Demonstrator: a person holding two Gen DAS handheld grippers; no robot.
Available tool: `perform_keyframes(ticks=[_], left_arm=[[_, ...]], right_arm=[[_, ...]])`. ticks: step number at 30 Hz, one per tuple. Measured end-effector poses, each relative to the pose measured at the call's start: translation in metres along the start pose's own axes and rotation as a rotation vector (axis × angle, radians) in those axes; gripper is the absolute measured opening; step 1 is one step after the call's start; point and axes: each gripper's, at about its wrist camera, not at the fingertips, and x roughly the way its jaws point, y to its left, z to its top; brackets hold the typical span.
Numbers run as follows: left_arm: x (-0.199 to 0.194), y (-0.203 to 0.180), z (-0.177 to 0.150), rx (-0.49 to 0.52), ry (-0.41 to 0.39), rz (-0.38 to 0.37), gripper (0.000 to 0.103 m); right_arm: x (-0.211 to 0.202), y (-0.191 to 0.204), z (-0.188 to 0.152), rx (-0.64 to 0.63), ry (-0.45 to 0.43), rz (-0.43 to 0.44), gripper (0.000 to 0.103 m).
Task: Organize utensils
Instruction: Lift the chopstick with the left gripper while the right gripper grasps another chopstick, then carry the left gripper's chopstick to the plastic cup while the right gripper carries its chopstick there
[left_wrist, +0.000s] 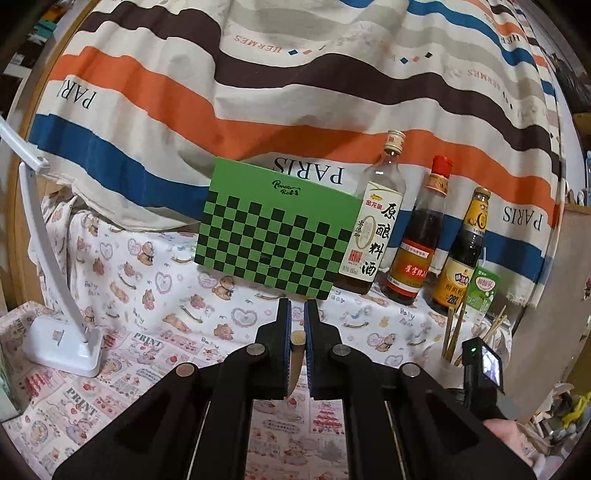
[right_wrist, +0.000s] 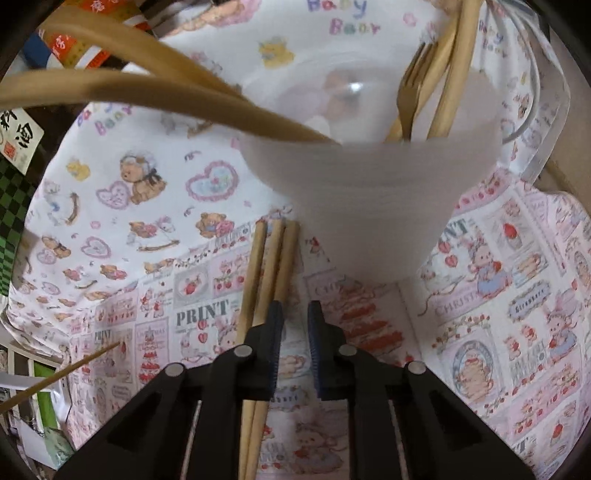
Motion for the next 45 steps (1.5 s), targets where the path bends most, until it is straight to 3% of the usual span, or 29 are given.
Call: perform_keyframes(ticks=[6, 17, 20, 31, 38, 40, 45], left_arm=[[0.0, 0.004, 0.001, 0.0, 0.0, 0.009, 0.006], [-0.001, 0.004, 0.003, 0.013, -0.014, 0.024, 0.006], [-0.001, 0.004, 0.003, 0.009, -0.01, 0.022, 0.006], [0.003, 0.014, 0.004, -0.032, 0.009, 0.029, 0.006], [0.005, 0.008, 0.003, -0.015, 0.02, 0.0, 0.006], [0.008, 0.01, 0.002, -0.05, 0.051, -0.041, 0.006], [0.009, 0.009, 0.001, -0.037, 0.043, -0.02, 0.006]], right_arm=[[0.002, 0.006, -0.001, 0.01, 0.023, 0.022, 0.013], [0.008, 0.025, -0.005, 0.0, 0.0, -0.056, 0.011], [0.01, 0.034, -0.007, -0.042, -0.008, -0.057, 0.005], [-0.005, 0.038, -0.045, -0.23, 0.021, -0.042, 0.005], [0.011, 0.023, -0.021, -0.102, 0.076, 0.034, 0.007], [0.016, 0.027, -0.016, -0.11, 0.065, 0.022, 0.006], [0.018, 0.038, -0.016, -0.198, 0.046, -0.046, 0.007]])
